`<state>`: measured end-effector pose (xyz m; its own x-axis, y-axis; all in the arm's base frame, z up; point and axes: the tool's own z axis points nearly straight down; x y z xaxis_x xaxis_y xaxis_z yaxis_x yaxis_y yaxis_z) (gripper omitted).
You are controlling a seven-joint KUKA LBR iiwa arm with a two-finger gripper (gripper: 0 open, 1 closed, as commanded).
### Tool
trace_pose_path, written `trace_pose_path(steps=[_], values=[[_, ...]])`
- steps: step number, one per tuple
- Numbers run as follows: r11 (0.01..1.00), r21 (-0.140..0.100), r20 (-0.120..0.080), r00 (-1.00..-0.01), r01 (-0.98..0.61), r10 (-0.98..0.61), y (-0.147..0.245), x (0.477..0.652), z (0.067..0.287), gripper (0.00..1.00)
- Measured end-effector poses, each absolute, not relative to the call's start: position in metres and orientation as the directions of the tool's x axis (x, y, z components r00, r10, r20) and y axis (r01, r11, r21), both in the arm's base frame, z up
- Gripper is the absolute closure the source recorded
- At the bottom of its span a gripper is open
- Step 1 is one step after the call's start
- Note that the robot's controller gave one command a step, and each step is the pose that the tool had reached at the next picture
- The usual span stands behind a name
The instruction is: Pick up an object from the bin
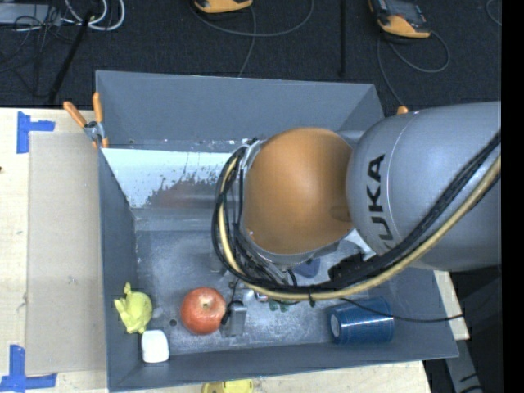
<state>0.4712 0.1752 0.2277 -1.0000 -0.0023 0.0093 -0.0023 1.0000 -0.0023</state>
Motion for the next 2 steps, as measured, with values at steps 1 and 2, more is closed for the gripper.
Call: trace_pose_path(steps=[1, 2], values=[[1.000, -0.001, 0.005, -1.000, 0.000, 0.000, 0.175, 0.472, 0.231, 0.00], [0.994, -0.001, 0.008, -0.994, -0.105, -0.105, 0.170, 0.483, 0.257, 0.00]])
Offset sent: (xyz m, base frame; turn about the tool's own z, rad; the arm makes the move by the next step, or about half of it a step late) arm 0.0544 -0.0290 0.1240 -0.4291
